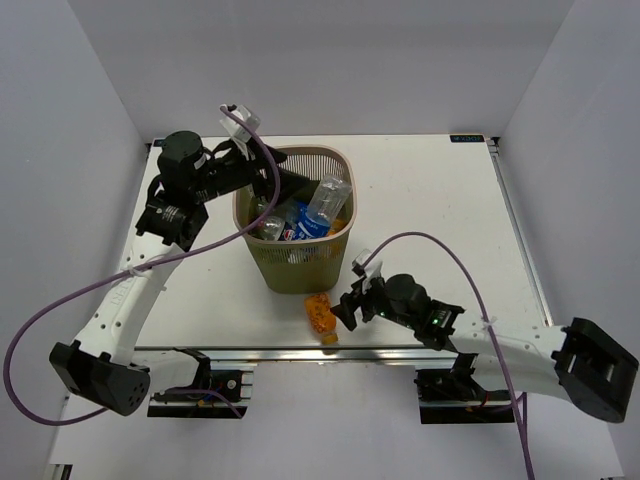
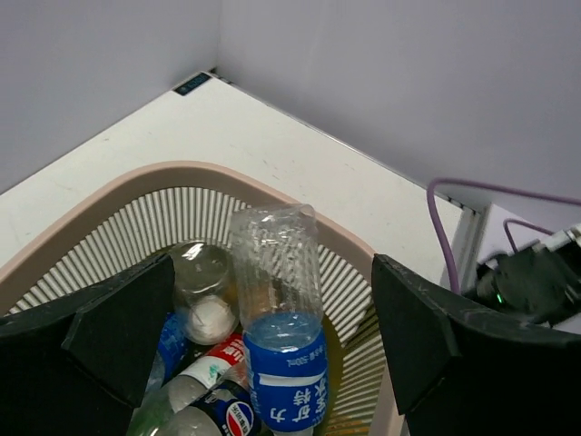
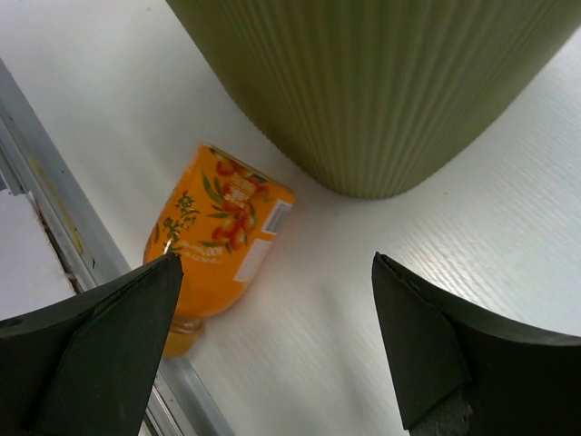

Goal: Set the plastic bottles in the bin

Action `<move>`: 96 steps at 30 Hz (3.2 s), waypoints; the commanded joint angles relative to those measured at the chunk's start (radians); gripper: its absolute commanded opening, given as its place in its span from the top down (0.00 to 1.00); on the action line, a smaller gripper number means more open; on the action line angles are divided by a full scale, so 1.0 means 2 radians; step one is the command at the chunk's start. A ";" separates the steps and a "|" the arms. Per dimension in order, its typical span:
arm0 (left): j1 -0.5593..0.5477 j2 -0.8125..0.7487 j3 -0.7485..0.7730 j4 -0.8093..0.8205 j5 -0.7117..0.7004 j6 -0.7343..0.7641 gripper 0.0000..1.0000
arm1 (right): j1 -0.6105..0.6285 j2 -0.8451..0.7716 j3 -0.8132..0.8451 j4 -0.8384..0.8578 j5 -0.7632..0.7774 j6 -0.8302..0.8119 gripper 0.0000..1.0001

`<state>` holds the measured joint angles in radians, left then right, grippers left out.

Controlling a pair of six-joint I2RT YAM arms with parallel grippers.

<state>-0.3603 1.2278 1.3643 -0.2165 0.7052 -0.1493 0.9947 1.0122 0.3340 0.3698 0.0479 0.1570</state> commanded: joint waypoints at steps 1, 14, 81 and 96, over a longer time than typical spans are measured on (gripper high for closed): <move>-0.002 -0.014 0.006 -0.011 -0.086 -0.017 0.02 | 0.041 0.040 0.023 0.067 0.085 0.017 0.11; 0.112 0.002 0.001 -0.044 -0.434 -0.171 0.02 | 0.141 0.202 0.082 0.109 0.185 0.010 0.11; 0.278 0.242 -0.185 0.420 0.079 -0.330 0.02 | 0.010 0.335 0.728 -0.374 -0.120 -0.308 0.11; 0.278 0.222 -0.179 0.341 0.039 -0.280 0.02 | -0.015 0.240 0.636 -0.252 -0.123 -0.258 0.11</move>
<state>0.1936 1.7344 0.9756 0.4938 0.7921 -0.7456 0.9886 1.5833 1.6283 -0.2592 -0.1867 -0.4065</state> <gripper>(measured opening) 0.982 0.893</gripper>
